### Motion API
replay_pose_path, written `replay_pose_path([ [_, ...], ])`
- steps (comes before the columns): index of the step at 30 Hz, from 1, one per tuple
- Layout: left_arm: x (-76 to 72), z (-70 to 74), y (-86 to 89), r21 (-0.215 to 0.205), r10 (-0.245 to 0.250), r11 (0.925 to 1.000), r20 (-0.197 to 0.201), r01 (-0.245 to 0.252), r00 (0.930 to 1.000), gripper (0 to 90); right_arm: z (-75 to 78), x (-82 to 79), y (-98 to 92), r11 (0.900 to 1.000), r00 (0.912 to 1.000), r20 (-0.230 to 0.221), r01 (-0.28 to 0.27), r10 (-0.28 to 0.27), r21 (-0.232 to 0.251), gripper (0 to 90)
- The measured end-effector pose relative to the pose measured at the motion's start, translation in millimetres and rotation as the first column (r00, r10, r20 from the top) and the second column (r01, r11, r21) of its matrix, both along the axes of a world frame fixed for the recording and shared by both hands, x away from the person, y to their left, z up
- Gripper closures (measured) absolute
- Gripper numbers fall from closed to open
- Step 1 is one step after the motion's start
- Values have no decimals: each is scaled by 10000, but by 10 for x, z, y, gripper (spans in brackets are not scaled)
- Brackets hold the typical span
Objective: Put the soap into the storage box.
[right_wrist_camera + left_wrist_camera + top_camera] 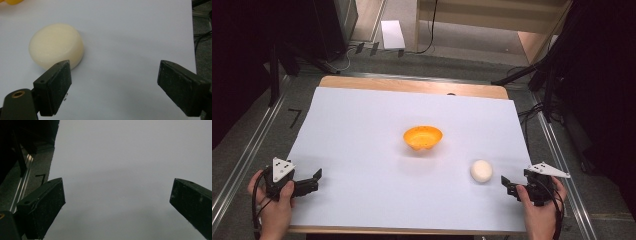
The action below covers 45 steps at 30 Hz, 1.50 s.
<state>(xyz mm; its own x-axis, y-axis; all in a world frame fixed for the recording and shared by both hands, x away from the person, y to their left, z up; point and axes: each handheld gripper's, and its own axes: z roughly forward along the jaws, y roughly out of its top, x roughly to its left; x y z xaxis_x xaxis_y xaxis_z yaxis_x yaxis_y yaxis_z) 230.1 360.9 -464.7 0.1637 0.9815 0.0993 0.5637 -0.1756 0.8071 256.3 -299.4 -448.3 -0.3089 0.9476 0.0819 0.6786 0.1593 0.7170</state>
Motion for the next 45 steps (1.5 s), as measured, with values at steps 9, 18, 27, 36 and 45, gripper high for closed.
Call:
replay_pose_path([
  [9,-3,1,2,-56,-18,10000,14,19,10000,3,121,109,132,9989,9985,-331,-446,440,-156,109],
  [18,-4,2,3,-68,-24,10000,4,24,10000,3,152,199,238,9972,9938,-828,-746,741,-29,75],
  [27,-3,1,2,-40,-27,10000,2,27,10000,3,151,255,321,9950,9874,-1230,-999,990,-13,62],
  [36,-3,0,1,-24,-15,10000,9,15,10000,3,176,321,453,9904,9802,-1435,-1380,1366,0,62],
  [45,-4,1,2,-51,-14,10000,15,14,10000,3,156,396,606,9854,9699,-1794,-1697,1645,-135,62],
])
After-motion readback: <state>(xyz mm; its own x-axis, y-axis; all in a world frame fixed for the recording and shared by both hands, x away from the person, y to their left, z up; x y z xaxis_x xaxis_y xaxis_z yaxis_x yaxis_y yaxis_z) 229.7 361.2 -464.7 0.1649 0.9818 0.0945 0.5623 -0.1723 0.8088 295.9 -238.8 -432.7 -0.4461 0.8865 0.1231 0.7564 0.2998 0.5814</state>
